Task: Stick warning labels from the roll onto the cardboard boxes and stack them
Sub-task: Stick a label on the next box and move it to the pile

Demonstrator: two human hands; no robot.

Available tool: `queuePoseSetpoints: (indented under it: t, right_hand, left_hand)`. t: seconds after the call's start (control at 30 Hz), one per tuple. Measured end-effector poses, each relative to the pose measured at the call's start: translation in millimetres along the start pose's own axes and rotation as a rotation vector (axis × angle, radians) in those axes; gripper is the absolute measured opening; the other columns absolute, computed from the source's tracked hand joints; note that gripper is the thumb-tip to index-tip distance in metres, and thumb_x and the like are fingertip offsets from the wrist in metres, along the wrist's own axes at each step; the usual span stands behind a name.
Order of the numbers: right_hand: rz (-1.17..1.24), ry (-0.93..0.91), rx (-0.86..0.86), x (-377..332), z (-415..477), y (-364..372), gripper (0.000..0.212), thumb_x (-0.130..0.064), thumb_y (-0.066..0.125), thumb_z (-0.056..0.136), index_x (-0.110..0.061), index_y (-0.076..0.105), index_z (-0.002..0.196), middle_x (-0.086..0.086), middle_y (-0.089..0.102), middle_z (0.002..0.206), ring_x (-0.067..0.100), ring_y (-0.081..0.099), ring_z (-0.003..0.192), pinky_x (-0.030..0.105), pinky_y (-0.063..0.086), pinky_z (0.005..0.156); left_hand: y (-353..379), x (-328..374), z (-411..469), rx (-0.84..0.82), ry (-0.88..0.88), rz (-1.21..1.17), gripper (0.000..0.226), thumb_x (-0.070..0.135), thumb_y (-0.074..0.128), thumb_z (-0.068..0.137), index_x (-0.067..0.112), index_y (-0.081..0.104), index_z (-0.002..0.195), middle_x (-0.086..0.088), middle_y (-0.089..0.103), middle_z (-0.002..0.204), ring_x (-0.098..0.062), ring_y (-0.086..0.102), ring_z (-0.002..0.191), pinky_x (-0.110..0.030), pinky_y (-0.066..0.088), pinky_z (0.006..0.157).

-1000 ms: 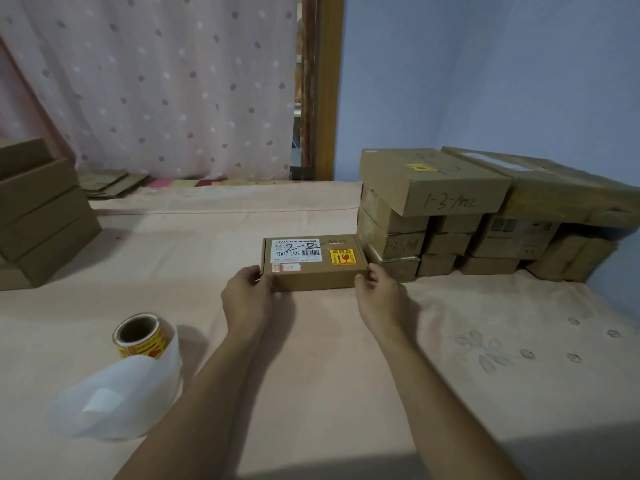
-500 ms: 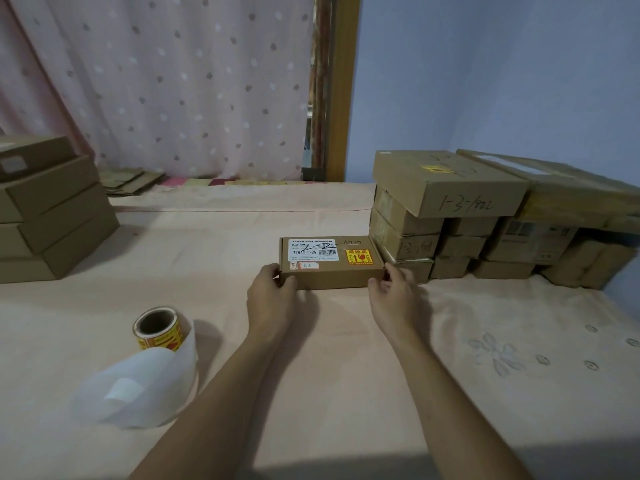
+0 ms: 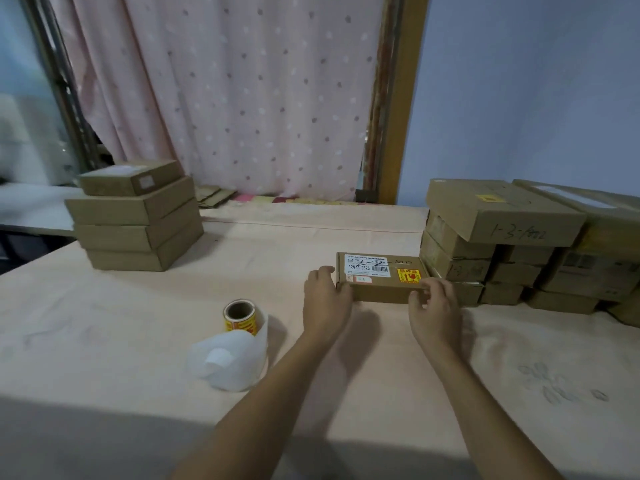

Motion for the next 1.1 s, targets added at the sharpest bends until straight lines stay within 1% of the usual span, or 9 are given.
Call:
queuePoseSetpoints:
  t: [0.1, 0.23, 0.37, 0.53, 0.67, 0.8, 0.9, 1.0, 1.1]
  right_hand:
    - [0.039, -0.09, -0.015, -29, -11, 5, 0.021, -0.017, 0.059, 0.093, -0.013, 0.068, 0.111, 0.001, 0.06, 0.126, 0.026, 0.062, 0.109, 0.034, 0.047, 0.086]
    - [0.072, -0.16, -0.101, -72, -23, 20, 0.021, -0.016, 0.06, 0.094, -0.013, 0.068, 0.114, 0.001, 0.062, 0.125, 0.026, 0.059, 0.113, 0.033, 0.044, 0.087]
    - [0.099, -0.242, -0.185, -123, -35, 36, 0.021, -0.015, 0.061, 0.096, -0.014, 0.068, 0.115, -0.002, 0.063, 0.123, 0.019, 0.056, 0.113, 0.028, 0.039, 0.085]
    - [0.136, -0.316, -0.274, -196, -43, 70, 0.02, -0.02, 0.06, 0.096, -0.02, 0.068, 0.114, -0.007, 0.064, 0.12, 0.015, 0.061, 0.108, 0.03, 0.045, 0.087]
    - [0.174, -0.344, -0.366, -261, -54, 109, 0.023, -0.026, 0.058, 0.099, -0.022, 0.067, 0.119, -0.009, 0.064, 0.123, 0.01, 0.059, 0.109, 0.031, 0.048, 0.092]
    - [0.234, -0.347, -0.476, -323, -69, 155, 0.026, -0.028, 0.059, 0.099, -0.02, 0.065, 0.123, -0.008, 0.064, 0.126, 0.011, 0.059, 0.112, 0.028, 0.044, 0.092]
    - [0.261, -0.338, -0.562, -362, -76, 188, 0.031, -0.032, 0.058, 0.099, -0.02, 0.063, 0.128, -0.006, 0.063, 0.131, 0.015, 0.058, 0.119, 0.032, 0.046, 0.096]
    - [0.283, -0.336, -0.616, -398, -77, 220, 0.037, -0.035, 0.06, 0.097, -0.02, 0.062, 0.131, -0.003, 0.064, 0.132, 0.018, 0.058, 0.122, 0.036, 0.048, 0.101]
    - [0.282, -0.339, -0.661, -429, -73, 251, 0.041, -0.036, 0.061, 0.097, -0.021, 0.059, 0.135, -0.001, 0.063, 0.134, 0.019, 0.057, 0.125, 0.036, 0.046, 0.104]
  left_hand:
    - [-28, 15, 2, 0.008, 0.046, -0.015, 0.043, 0.027, 0.057, 0.098, 0.014, 0.052, 0.139, -0.002, 0.051, 0.14, -0.02, 0.049, 0.129, -0.034, 0.044, 0.104]
    - [-78, 31, 4, 0.037, 0.135, -0.025, 0.033, 0.022, 0.059, 0.096, 0.016, 0.062, 0.129, 0.001, 0.058, 0.131, -0.015, 0.056, 0.118, -0.027, 0.044, 0.097]
    - [-144, 22, 11, 0.095, 0.149, -0.014, 0.03, 0.02, 0.061, 0.094, 0.014, 0.067, 0.123, 0.001, 0.064, 0.123, -0.015, 0.059, 0.112, -0.033, 0.047, 0.097]
    - [-250, -20, 27, 0.215, 0.08, 0.07, 0.031, 0.021, 0.061, 0.092, 0.012, 0.069, 0.121, 0.0, 0.067, 0.12, -0.017, 0.061, 0.11, -0.032, 0.047, 0.092]
    - [-333, -60, 34, 0.307, -0.008, 0.096, 0.018, 0.017, 0.061, 0.09, 0.005, 0.069, 0.1, -0.008, 0.068, 0.104, -0.027, 0.061, 0.099, -0.043, 0.051, 0.087]
    - [-391, -94, 44, 0.337, -0.076, 0.148, 0.019, 0.019, 0.056, 0.091, 0.006, 0.067, 0.1, -0.006, 0.067, 0.101, -0.026, 0.059, 0.097, -0.039, 0.047, 0.08]
    - [-419, -113, 64, 0.325, -0.099, 0.178, 0.016, 0.024, 0.054, 0.089, 0.012, 0.062, 0.097, -0.004, 0.066, 0.102, -0.028, 0.06, 0.098, -0.034, 0.043, 0.07]
    - [-440, -122, 90, 0.34, -0.114, 0.187, 0.038, 0.023, 0.057, 0.095, 0.005, 0.061, 0.128, -0.01, 0.063, 0.129, -0.028, 0.058, 0.116, -0.032, 0.042, 0.084]
    - [-455, -132, 120, 0.353, -0.132, 0.176, 0.049, 0.027, 0.056, 0.097, 0.004, 0.053, 0.14, -0.012, 0.058, 0.139, -0.029, 0.055, 0.125, -0.037, 0.045, 0.098]
Point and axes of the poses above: each hand's wrist, its own z-axis towards the middle knuckle, its own y-axis out of the palm, x = y × z, the point moved 9 cm from there along z, towards the middle knuckle
